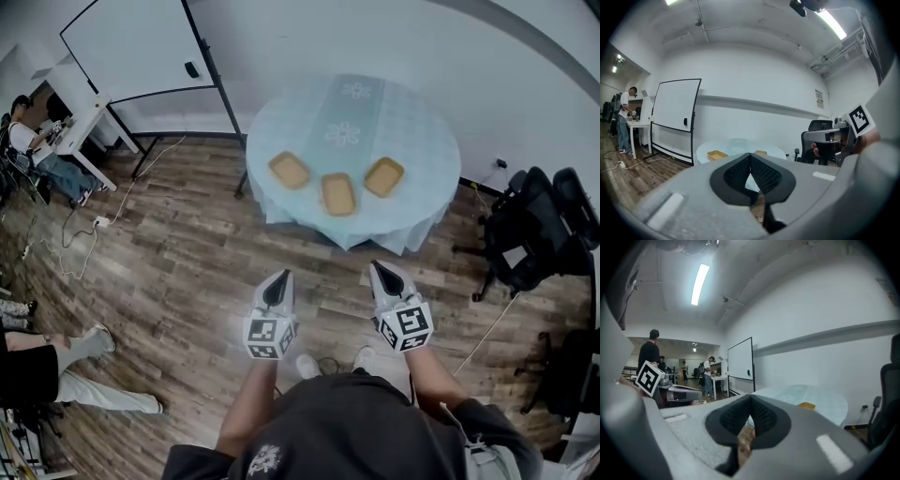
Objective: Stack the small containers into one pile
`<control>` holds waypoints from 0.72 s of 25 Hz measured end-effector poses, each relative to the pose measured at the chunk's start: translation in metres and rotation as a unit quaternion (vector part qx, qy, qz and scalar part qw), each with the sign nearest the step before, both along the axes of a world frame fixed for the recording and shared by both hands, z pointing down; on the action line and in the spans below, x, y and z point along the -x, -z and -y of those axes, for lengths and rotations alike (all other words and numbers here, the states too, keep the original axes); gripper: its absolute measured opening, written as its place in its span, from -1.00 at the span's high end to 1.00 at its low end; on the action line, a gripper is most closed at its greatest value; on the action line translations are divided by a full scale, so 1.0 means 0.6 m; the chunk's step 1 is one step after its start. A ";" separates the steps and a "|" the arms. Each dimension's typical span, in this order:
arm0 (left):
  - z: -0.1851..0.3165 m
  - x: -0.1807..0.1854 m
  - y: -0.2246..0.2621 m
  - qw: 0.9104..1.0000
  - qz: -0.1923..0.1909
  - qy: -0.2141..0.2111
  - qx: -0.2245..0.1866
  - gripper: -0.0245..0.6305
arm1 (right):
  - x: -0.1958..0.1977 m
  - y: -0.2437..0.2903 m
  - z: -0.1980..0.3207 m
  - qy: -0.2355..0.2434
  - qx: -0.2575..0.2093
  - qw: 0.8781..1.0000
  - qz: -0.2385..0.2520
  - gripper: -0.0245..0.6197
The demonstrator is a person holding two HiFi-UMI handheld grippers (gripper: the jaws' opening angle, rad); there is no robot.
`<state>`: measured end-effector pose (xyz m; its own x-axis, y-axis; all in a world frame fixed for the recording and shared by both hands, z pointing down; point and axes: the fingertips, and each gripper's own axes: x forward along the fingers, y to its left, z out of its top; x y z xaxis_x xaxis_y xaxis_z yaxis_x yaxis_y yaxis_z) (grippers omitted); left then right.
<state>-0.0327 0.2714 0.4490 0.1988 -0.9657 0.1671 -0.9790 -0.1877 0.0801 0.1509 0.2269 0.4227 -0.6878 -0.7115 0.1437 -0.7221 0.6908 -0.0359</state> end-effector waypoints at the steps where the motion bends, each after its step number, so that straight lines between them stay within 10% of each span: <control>1: -0.001 0.004 0.000 1.000 -0.001 -0.003 -0.001 0.91 | 0.007 0.000 -0.003 0.002 0.003 1.000 0.001 0.93; 18: -0.034 0.109 -0.020 0.999 0.005 -0.033 -0.003 0.91 | 0.105 -0.016 -0.055 -0.025 0.012 1.000 -0.013 0.93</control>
<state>-0.0979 0.2920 0.4609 0.2595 -0.9518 0.1636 -0.9654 -0.2515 0.0683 0.0879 0.2600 0.4321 -0.6468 -0.7414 0.1786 -0.7570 0.6526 -0.0325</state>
